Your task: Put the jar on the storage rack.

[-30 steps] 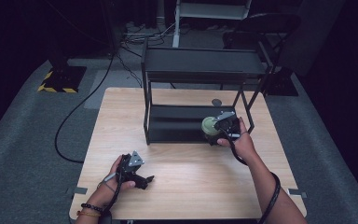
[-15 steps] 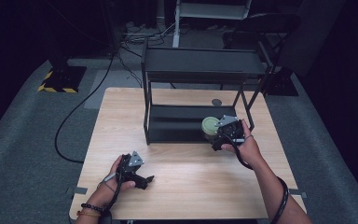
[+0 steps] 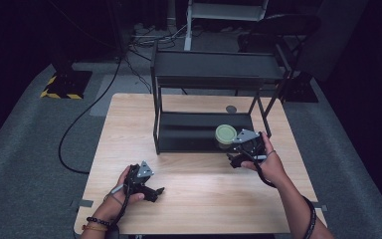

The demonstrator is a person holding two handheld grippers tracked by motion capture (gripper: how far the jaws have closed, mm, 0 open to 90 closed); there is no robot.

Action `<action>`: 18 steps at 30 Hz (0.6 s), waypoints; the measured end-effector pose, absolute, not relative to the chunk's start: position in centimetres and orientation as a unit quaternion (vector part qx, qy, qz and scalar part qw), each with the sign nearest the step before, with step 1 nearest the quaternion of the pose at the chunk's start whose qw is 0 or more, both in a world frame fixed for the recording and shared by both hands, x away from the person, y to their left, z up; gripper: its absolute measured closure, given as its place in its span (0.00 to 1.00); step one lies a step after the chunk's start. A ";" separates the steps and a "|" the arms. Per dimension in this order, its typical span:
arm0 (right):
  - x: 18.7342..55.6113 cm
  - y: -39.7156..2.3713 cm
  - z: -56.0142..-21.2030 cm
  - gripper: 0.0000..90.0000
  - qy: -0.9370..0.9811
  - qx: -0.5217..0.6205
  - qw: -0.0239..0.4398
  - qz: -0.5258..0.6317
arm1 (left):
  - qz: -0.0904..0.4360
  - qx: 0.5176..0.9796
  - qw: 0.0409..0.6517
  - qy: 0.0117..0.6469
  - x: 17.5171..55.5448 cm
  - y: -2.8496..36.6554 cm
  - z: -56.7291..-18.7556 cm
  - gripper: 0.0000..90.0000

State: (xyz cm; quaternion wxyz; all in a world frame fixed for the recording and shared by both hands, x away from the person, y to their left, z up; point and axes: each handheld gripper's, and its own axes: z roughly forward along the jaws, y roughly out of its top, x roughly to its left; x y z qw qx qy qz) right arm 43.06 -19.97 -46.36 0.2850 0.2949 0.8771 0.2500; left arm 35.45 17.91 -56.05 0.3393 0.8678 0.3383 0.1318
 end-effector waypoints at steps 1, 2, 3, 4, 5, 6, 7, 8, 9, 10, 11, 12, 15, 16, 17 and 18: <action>42.9 -20.0 -46.3 0.03 0.878 0.292 0.286 0.250 | 0.132 0.868 0.339 0.338 35.5 17.9 -56.0 0.00; 42.9 -20.0 -46.3 0.03 0.878 0.292 0.286 0.250 | 0.132 0.868 0.339 0.338 35.5 17.9 -56.0 0.00; 42.6 -20.1 -46.4 0.03 0.878 0.290 0.287 0.250 | 0.132 0.868 0.340 0.338 35.5 17.9 -56.0 0.00; 42.5 -20.2 -46.4 0.03 0.879 0.289 0.288 0.249 | 0.132 0.868 0.339 0.338 35.4 17.9 -56.0 0.00; 42.4 -20.2 -46.4 0.03 0.879 0.288 0.289 0.248 | 0.132 0.868 0.339 0.339 35.4 17.9 -56.0 0.00; 42.2 -20.3 -46.5 0.03 0.879 0.287 0.289 0.248 | 0.132 0.868 0.339 0.338 35.5 17.9 -56.0 0.00; 42.1 -20.4 -46.5 0.03 0.879 0.288 0.289 0.248 | 0.132 0.868 0.339 0.339 35.4 17.9 -56.0 0.00; 42.0 -20.5 -46.6 0.03 0.879 0.286 0.289 0.248 | 0.132 0.868 0.339 0.338 35.5 17.9 -56.0 0.00; 41.9 -20.6 -46.6 0.03 0.879 0.286 0.290 0.248 | 0.132 0.868 0.339 0.338 35.5 17.9 -56.0 0.00; 41.8 -20.7 -46.7 0.03 0.879 0.286 0.291 0.247 | 0.132 0.868 0.339 0.339 35.5 17.9 -56.0 0.00; 41.6 -20.8 -46.7 0.03 0.879 0.287 0.291 0.248 | 0.132 0.868 0.339 0.339 35.4 17.9 -56.0 0.00; 41.6 -20.8 -46.7 0.03 0.879 0.287 0.291 0.248 | 0.132 0.868 0.339 0.339 35.4 17.9 -56.0 0.00; 41.1 -21.3 -46.8 0.03 0.877 0.288 0.291 0.251 | 0.132 0.868 0.339 0.338 35.5 17.9 -56.0 0.00; 41.0 -21.5 -46.8 0.03 0.877 0.288 0.291 0.252 | 0.132 0.868 0.339 0.338 35.5 17.9 -56.0 0.00; 40.9 -21.6 -46.9 0.03 0.877 0.287 0.291 0.251 | 0.132 0.868 0.339 0.339 35.5 17.9 -56.0 0.00; 40.7 -21.8 -47.0 0.03 0.877 0.287 0.293 0.250 | 0.132 0.868 0.339 0.339 35.4 17.9 -56.0 0.00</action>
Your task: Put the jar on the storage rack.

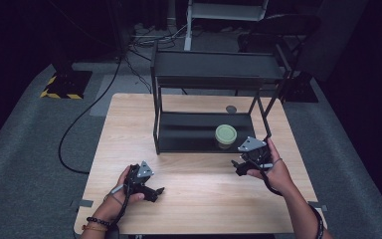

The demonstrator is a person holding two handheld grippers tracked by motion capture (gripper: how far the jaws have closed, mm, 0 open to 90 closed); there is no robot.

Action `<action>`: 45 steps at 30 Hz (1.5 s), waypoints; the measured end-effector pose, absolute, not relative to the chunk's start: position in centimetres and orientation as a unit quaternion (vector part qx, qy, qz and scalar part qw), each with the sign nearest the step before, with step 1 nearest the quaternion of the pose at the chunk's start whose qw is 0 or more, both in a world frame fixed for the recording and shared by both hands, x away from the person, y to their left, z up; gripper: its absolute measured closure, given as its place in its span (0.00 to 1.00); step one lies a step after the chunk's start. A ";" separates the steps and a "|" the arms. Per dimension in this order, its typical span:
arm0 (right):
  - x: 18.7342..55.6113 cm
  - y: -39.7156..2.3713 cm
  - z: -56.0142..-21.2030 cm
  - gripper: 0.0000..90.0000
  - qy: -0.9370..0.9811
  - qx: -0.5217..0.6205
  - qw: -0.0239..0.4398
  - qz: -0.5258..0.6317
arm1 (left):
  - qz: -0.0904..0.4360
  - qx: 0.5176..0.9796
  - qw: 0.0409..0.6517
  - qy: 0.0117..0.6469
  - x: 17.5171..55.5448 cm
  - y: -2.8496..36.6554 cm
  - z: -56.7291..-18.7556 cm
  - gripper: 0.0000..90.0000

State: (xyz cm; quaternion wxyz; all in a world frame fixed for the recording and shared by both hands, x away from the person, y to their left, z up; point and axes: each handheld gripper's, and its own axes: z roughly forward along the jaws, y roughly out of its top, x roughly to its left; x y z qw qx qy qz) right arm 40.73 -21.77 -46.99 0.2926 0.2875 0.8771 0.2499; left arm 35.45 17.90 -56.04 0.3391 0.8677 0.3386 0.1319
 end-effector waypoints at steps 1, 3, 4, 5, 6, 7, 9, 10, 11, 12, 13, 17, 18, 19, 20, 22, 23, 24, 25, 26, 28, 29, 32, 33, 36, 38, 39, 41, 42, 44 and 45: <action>40.6 -21.9 -47.1 0.03 0.877 0.288 0.293 0.250 | 0.132 0.868 0.339 0.339 35.5 17.9 -56.0 0.00; 40.4 -22.1 -47.2 0.03 0.877 0.289 0.290 0.251 | 0.132 0.868 0.339 0.339 35.4 17.9 -56.0 0.00; 40.3 -22.2 -47.2 0.03 0.878 0.287 0.291 0.251 | 0.132 0.868 0.339 0.339 35.4 17.9 -56.0 0.00; 40.2 -22.3 -47.3 0.03 0.878 0.286 0.292 0.250 | 0.132 0.868 0.339 0.339 35.4 17.9 -56.0 0.00; 40.1 -22.4 -47.3 0.03 0.878 0.285 0.294 0.249 | 0.132 0.868 0.339 0.339 35.4 17.9 -56.0 0.00; 39.9 -22.5 -47.4 0.03 0.878 0.284 0.294 0.249 | 0.132 0.868 0.339 0.339 35.4 17.9 -56.0 0.00; 39.8 -22.6 -47.5 0.03 0.878 0.283 0.295 0.249 | 0.132 0.868 0.339 0.339 35.4 17.9 -56.0 0.00; 39.7 -22.7 -47.5 0.03 0.878 0.285 0.294 0.249 | 0.132 0.867 0.340 0.339 35.4 17.9 -56.0 0.00; 39.6 -22.9 -47.7 0.03 0.879 0.284 0.293 0.248 | 0.132 0.867 0.339 0.339 35.4 17.9 -56.0 0.00; 39.6 -22.9 -47.7 0.03 0.879 0.284 0.293 0.248 | 0.132 0.867 0.339 0.339 35.4 17.9 -56.0 0.00; 39.5 -22.9 -47.9 0.03 0.880 0.283 0.293 0.245 | 0.132 0.867 0.340 0.340 35.4 17.9 -56.0 0.00; 39.1 -23.5 -48.3 0.03 0.880 0.286 0.290 0.244 | 0.132 0.867 0.339 0.339 35.4 17.9 -56.0 0.00; 39.0 -23.6 -48.4 0.03 0.880 0.287 0.290 0.244 | 0.132 0.867 0.340 0.340 35.4 17.9 -56.1 0.00; 38.9 -23.7 -48.5 0.03 0.879 0.288 0.289 0.245 | 0.132 0.867 0.340 0.340 35.4 17.9 -56.1 0.00; 38.8 -23.9 -48.7 0.03 0.880 0.290 0.287 0.244 | 0.132 0.867 0.340 0.340 35.4 17.9 -56.1 0.00; 38.6 -24.1 -49.0 0.03 0.881 0.289 0.285 0.242 | 0.132 0.867 0.340 0.340 35.4 17.9 -56.1 0.00; 38.5 -24.2 -49.3 0.03 0.883 0.289 0.283 0.239 | 0.132 0.867 0.340 0.340 35.4 17.9 -56.1 0.00; 38.4 -24.3 -49.5 0.03 0.883 0.289 0.283 0.238 | 0.132 0.867 0.340 0.340 35.4 17.9 -56.1 0.00; 38.4 -24.4 -49.6 0.03 0.883 0.290 0.283 0.236 | 0.132 0.867 0.340 0.340 35.4 17.9 -56.1 0.00; 38.4 -24.4 -49.6 0.03 0.883 0.290 0.283 0.236 | 0.132 0.867 0.340 0.340 35.4 17.9 -56.1 0.00; 38.2 -24.7 -50.0 0.03 0.883 0.294 0.279 0.236 | 0.132 0.867 0.340 0.340 35.4 17.9 -56.1 0.00; 38.2 -24.7 -50.1 0.03 0.883 0.294 0.279 0.235 | 0.132 0.867 0.340 0.340 35.4 17.9 -56.1 0.00; 37.9 -25.0 -50.5 0.03 0.885 0.295 0.276 0.232 | 0.133 0.867 0.339 0.340 35.4 17.9 -56.1 0.00; 37.9 -25.0 -50.5 0.03 0.885 0.296 0.277 0.232 | 0.133 0.867 0.340 0.340 35.4 17.9 -56.1 0.00; 37.6 -25.3 -50.9 0.03 0.885 0.298 0.275 0.230 | 0.132 0.867 0.339 0.340 35.4 17.9 -56.0 0.00; 37.4 -25.4 -51.3 0.03 0.886 0.298 0.272 0.227 | 0.133 0.867 0.339 0.340 35.4 17.9 -56.1 0.00; 37.4 -25.5 -51.5 0.03 0.887 0.298 0.273 0.225 | 0.133 0.867 0.339 0.340 35.4 17.9 -56.0 0.00; 37.2 -25.8 -51.9 0.03 0.886 0.302 0.271 0.224 | 0.133 0.867 0.339 0.340 35.4 17.9 -56.1 0.00; 37.1 -25.9 -52.0 0.03 0.887 0.301 0.270 0.224 | 0.133 0.867 0.339 0.340 35.4 17.9 -56.0 0.00; 36.9 -26.2 -52.3 0.03 0.886 0.305 0.271 0.222 | 0.133 0.867 0.339 0.340 35.4 17.9 -56.0 0.00; 36.9 -26.2 -52.3 0.03 0.886 0.305 0.271 0.222 | 0.133 0.867 0.339 0.340 35.4 17.9 -56.0 0.00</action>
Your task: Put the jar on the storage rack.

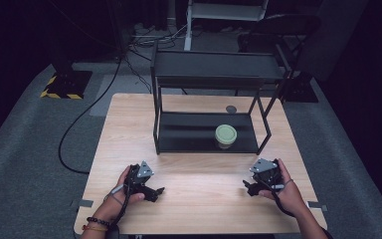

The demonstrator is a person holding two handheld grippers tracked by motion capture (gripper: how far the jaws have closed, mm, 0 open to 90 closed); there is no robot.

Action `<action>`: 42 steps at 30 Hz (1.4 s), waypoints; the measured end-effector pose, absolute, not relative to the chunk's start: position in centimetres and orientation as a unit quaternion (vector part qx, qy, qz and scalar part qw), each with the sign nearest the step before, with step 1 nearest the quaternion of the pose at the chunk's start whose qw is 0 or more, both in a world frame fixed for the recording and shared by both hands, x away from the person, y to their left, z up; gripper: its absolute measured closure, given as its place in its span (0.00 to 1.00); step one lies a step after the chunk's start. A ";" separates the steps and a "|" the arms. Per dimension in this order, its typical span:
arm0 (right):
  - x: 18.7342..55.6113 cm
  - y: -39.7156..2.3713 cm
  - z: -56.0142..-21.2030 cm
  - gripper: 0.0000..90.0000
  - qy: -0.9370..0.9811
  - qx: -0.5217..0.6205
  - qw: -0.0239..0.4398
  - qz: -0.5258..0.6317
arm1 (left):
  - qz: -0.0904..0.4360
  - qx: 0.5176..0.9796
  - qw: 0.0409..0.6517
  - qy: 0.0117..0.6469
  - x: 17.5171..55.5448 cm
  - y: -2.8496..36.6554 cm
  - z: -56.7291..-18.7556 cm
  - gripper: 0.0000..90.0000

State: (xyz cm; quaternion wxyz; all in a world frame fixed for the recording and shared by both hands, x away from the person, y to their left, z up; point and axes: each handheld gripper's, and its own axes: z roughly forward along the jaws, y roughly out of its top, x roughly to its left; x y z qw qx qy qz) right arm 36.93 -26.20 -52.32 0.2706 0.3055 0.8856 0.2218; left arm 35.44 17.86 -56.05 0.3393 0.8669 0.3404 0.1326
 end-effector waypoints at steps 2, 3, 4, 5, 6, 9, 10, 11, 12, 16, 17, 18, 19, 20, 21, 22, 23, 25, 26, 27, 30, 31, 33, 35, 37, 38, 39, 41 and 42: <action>36.8 -26.5 -52.5 0.03 0.884 0.309 0.268 0.224 | 0.133 0.867 0.339 0.340 35.4 17.9 -56.0 0.00; 36.8 -26.6 -52.6 0.03 0.884 0.311 0.268 0.224 | 0.133 0.867 0.340 0.340 35.5 17.9 -56.1 0.00; 36.7 -26.7 -52.7 0.03 0.883 0.313 0.267 0.224 | 0.133 0.867 0.340 0.340 35.5 17.9 -56.1 0.00; 36.6 -26.9 -52.8 0.03 0.883 0.314 0.266 0.226 | 0.133 0.867 0.340 0.339 35.5 17.9 -56.1 0.00; 36.5 -27.0 -52.9 0.03 0.883 0.315 0.264 0.227 | 0.133 0.867 0.340 0.340 35.5 17.9 -56.1 0.00; 36.3 -27.4 -53.2 0.03 0.882 0.319 0.262 0.228 | 0.133 0.867 0.340 0.339 35.5 17.9 -56.1 0.00; 36.2 -27.6 -53.3 0.03 0.881 0.322 0.259 0.229 | 0.133 0.867 0.340 0.339 35.5 17.9 -56.1 0.00; 36.1 -27.7 -53.4 0.03 0.880 0.324 0.259 0.229 | 0.133 0.867 0.340 0.340 35.5 17.9 -56.1 0.00; 36.0 -27.9 -53.5 0.03 0.879 0.328 0.258 0.231 | 0.133 0.867 0.340 0.340 35.5 17.9 -56.1 0.00; 35.7 -28.5 -54.1 0.02 0.877 0.335 0.250 0.237 | 0.132 0.866 0.341 0.340 35.5 17.8 -56.1 0.00; 35.7 -28.7 -54.1 0.02 0.877 0.336 0.247 0.239 | 0.133 0.866 0.341 0.340 35.5 17.8 -56.1 0.00; 35.6 -28.8 -54.1 0.02 0.875 0.340 0.245 0.241 | 0.133 0.866 0.341 0.340 35.5 17.8 -56.1 0.00; 35.6 -29.0 -54.1 0.02 0.874 0.342 0.246 0.242 | 0.133 0.866 0.341 0.340 35.5 17.8 -56.1 0.00; 35.5 -29.1 -54.2 0.02 0.871 0.346 0.245 0.246 | 0.133 0.866 0.341 0.340 35.5 17.8 -56.1 0.00; 35.5 -29.3 -54.3 0.02 0.870 0.348 0.243 0.250 | 0.133 0.867 0.341 0.339 35.5 17.8 -56.1 0.00; 35.4 -29.5 -54.4 0.02 0.868 0.352 0.240 0.255 | 0.133 0.867 0.341 0.339 35.5 17.8 -56.1 0.00; 35.4 -29.6 -54.4 0.01 0.867 0.355 0.237 0.259 | 0.132 0.866 0.341 0.340 35.5 17.8 -56.1 0.00; 35.5 -30.0 -54.6 0.00 0.861 0.365 0.230 0.269 | 0.132 0.866 0.341 0.341 35.5 17.8 -56.1 0.00; 35.5 -30.0 -54.6 0.00 0.861 0.365 0.230 0.269 | 0.132 0.866 0.341 0.341 35.5 17.8 -56.1 0.00; 35.4 -30.3 -54.8 0.00 0.856 0.371 0.225 0.280 | 0.132 0.866 0.341 0.340 35.5 17.8 -56.1 0.00; 35.4 -30.7 -55.0 0.00 0.850 0.381 0.214 0.295 | 0.132 0.866 0.341 0.341 35.5 17.8 -56.1 0.00; 35.4 -30.9 -55.1 0.00 0.847 0.386 0.210 0.300 | 0.132 0.866 0.341 0.341 35.5 17.8 -56.1 0.00; 35.3 -31.4 -55.4 0.00 0.840 0.394 0.201 0.314 | 0.132 0.867 0.341 0.340 35.6 17.8 -56.1 0.00; 35.3 -31.8 -55.6 0.00 0.834 0.404 0.189 0.326 | 0.132 0.867 0.341 0.339 35.6 17.8 -56.1 0.00; 35.4 -32.2 -55.9 0.00 0.828 0.412 0.176 0.337 | 0.132 0.867 0.340 0.339 35.6 17.8 -56.1 0.00; 35.4 -32.2 -55.9 0.00 0.829 0.410 0.176 0.338 | 0.133 0.867 0.341 0.339 35.6 17.8 -56.1 0.00; 35.4 -32.2 -55.9 0.00 0.828 0.410 0.176 0.339 | 0.133 0.867 0.341 0.339 35.6 17.8 -56.1 0.00; 35.4 -32.3 -55.9 0.00 0.828 0.410 0.177 0.340 | 0.132 0.867 0.340 0.339 35.6 17.8 -56.1 0.00; 35.4 -32.3 -56.0 0.00 0.827 0.410 0.177 0.341 | 0.133 0.867 0.341 0.339 35.6 17.8 -56.1 0.00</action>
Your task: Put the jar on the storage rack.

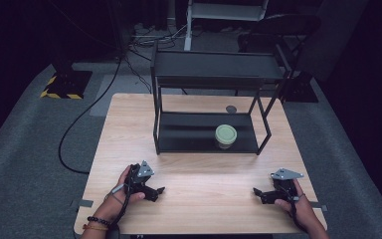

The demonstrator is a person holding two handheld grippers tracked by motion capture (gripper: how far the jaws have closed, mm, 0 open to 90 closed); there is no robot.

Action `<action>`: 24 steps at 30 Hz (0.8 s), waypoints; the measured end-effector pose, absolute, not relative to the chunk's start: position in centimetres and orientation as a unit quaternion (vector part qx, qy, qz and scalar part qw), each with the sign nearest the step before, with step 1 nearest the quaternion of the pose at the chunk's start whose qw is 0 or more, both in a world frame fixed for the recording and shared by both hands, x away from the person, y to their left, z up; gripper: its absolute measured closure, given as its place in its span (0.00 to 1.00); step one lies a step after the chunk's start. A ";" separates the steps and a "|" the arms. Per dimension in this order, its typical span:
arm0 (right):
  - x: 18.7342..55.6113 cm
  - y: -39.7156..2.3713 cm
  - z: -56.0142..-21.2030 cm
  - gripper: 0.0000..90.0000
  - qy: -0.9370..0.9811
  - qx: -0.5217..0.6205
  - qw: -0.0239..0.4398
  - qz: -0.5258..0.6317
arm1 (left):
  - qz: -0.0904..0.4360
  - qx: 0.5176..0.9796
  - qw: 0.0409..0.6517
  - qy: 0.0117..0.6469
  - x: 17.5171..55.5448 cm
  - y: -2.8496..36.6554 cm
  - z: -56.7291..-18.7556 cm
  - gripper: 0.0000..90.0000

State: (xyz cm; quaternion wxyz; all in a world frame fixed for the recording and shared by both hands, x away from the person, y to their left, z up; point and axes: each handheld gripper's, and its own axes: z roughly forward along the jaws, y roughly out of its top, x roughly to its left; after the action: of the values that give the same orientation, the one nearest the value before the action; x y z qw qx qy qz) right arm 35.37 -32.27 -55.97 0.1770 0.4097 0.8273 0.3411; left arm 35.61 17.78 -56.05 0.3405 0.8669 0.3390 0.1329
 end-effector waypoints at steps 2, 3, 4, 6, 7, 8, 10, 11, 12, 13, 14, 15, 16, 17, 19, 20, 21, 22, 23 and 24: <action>35.4 -32.3 -56.0 0.00 0.827 0.410 0.177 0.341 | 0.133 0.867 0.340 0.340 35.6 17.8 -56.1 0.00; 35.4 -32.3 -56.0 0.00 0.827 0.410 0.177 0.341 | 0.133 0.867 0.340 0.340 35.6 17.8 -56.1 0.00; 35.4 -32.3 -56.0 0.00 0.827 0.410 0.177 0.341 | 0.133 0.867 0.340 0.340 35.6 17.8 -56.1 0.00; 35.4 -32.3 -56.0 0.00 0.827 0.410 0.177 0.341 | 0.133 0.866 0.340 0.340 35.6 17.8 -56.1 0.00; 35.4 -32.3 -56.0 0.00 0.827 0.410 0.177 0.341 | 0.133 0.866 0.340 0.340 35.6 17.8 -56.1 0.00; 35.4 -32.3 -56.0 0.00 0.828 0.409 0.177 0.341 | 0.133 0.866 0.340 0.340 35.6 17.8 -56.1 0.00; 35.4 -32.3 -56.0 0.00 0.828 0.409 0.176 0.341 | 0.134 0.866 0.340 0.340 35.6 17.8 -56.1 0.00; 35.4 -32.3 -56.0 0.00 0.829 0.407 0.175 0.342 | 0.134 0.866 0.340 0.340 35.6 17.8 -56.1 0.00; 35.4 -32.3 -56.0 0.00 0.829 0.406 0.175 0.342 | 0.133 0.866 0.341 0.341 35.5 17.8 -56.1 0.00; 35.5 -32.3 -56.0 0.00 0.830 0.405 0.174 0.342 | 0.133 0.866 0.341 0.341 35.5 17.8 -56.1 0.00; 35.5 -32.3 -56.0 0.00 0.830 0.404 0.174 0.343 | 0.133 0.866 0.341 0.341 35.5 17.8 -56.1 0.00; 35.5 -32.3 -56.0 0.00 0.830 0.404 0.174 0.343 | 0.133 0.866 0.341 0.341 35.5 17.8 -56.1 0.00; 35.5 -32.3 -56.0 0.00 0.830 0.404 0.174 0.343 | 0.133 0.866 0.341 0.341 35.5 17.8 -56.1 0.00; 35.5 -32.3 -56.0 0.00 0.831 0.403 0.174 0.343 | 0.133 0.866 0.341 0.341 35.5 17.8 -56.1 0.00; 35.5 -32.3 -56.0 0.00 0.831 0.402 0.173 0.343 | 0.133 0.866 0.341 0.341 35.5 17.8 -56.1 0.00; 35.6 -32.3 -56.0 0.00 0.832 0.401 0.172 0.343 | 0.133 0.866 0.341 0.341 35.5 17.8 -56.1 0.00; 35.6 -32.2 -56.0 0.00 0.832 0.401 0.172 0.343 | 0.133 0.866 0.341 0.341 35.5 17.8 -56.1 0.00; 35.6 -32.2 -56.0 0.00 0.832 0.400 0.172 0.343 | 0.133 0.866 0.341 0.340 35.5 17.8 -56.1 0.00; 35.7 -32.2 -56.0 0.00 0.833 0.398 0.171 0.344 | 0.133 0.866 0.341 0.340 35.5 17.8 -56.1 0.00; 35.7 -32.2 -56.0 0.00 0.833 0.398 0.171 0.344 | 0.133 0.866 0.341 0.340 35.5 17.8 -56.1 0.00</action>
State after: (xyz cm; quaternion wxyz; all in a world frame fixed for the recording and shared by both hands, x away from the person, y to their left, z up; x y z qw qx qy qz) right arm 35.67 -32.24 -55.97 0.1713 0.3983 0.8330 0.3437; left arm 35.53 17.78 -56.06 0.3408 0.8662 0.3403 0.1329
